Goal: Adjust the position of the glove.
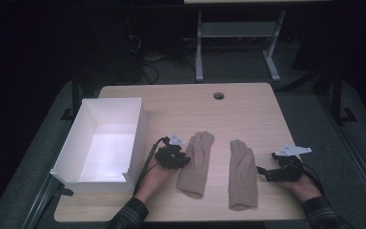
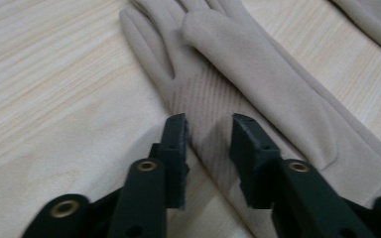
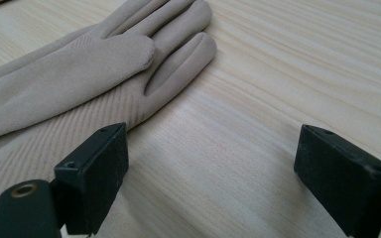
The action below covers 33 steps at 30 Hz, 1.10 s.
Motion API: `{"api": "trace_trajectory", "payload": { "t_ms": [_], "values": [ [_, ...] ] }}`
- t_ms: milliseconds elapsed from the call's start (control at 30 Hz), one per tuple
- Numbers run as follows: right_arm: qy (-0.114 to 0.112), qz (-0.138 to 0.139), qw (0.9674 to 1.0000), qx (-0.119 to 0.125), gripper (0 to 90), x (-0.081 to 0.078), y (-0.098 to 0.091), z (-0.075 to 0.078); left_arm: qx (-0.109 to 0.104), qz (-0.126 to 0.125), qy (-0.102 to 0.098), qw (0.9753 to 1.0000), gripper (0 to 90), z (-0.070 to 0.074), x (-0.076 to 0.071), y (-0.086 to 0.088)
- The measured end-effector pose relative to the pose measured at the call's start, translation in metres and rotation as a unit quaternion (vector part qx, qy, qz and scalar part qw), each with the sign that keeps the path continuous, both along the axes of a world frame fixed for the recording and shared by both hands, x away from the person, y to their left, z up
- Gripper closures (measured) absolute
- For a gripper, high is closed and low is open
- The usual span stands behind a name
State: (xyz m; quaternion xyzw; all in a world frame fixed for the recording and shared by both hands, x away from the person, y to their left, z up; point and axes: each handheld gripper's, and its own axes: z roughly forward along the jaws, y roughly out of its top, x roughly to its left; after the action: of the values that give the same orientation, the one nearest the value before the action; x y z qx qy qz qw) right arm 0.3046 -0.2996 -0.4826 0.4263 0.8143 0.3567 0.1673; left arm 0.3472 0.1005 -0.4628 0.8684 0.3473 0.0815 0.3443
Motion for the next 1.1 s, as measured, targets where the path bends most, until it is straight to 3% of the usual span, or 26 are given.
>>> {"api": "trace_trajectory", "payload": {
  "t_ms": [33,67,167,233,367,467,667,867,1100],
  "values": [
    [0.000,0.000,1.0000,0.000,12.9,0.000,0.000,0.000,-0.002,-0.003,0.004,1.0000,70.7,0.000,-0.001,0.000],
    [0.000,0.005,1.0000,0.000,12.5,0.000,0.000,0.000,-0.006,-0.007,0.008,0.9999,79.4,0.000,-0.001,-0.002],
    [0.001,0.011,0.9999,0.000,12.6,0.000,0.000,0.000,-0.006,-0.008,0.010,0.9999,83.4,0.000,-0.001,-0.002],
    [0.007,0.016,0.9999,-0.001,25.6,-0.002,-0.002,0.003,-0.006,-0.008,0.012,0.9999,84.2,0.000,0.000,-0.002],
    [0.006,0.061,0.9980,0.018,69.9,-0.007,-0.006,0.012,-0.014,-0.009,0.016,0.9997,84.0,-0.001,0.000,-0.001],
    [0.010,0.095,0.9952,0.021,88.1,-0.010,-0.002,0.015,-0.010,-0.011,0.014,0.9998,84.0,0.000,0.000,-0.001],
    [0.030,0.135,0.9902,0.019,90.0,-0.010,0.009,0.013,-0.009,-0.013,0.012,0.9998,84.0,0.000,0.000,-0.001],
    [0.041,0.141,0.9889,0.019,89.9,-0.009,0.014,0.010,-0.009,-0.012,0.012,0.9998,84.0,0.000,0.000,-0.001],
    [0.038,0.155,0.9869,0.022,89.9,-0.004,0.030,0.012,-0.008,-0.012,0.012,0.9998,84.0,0.000,0.000,-0.001]
  ]
}}
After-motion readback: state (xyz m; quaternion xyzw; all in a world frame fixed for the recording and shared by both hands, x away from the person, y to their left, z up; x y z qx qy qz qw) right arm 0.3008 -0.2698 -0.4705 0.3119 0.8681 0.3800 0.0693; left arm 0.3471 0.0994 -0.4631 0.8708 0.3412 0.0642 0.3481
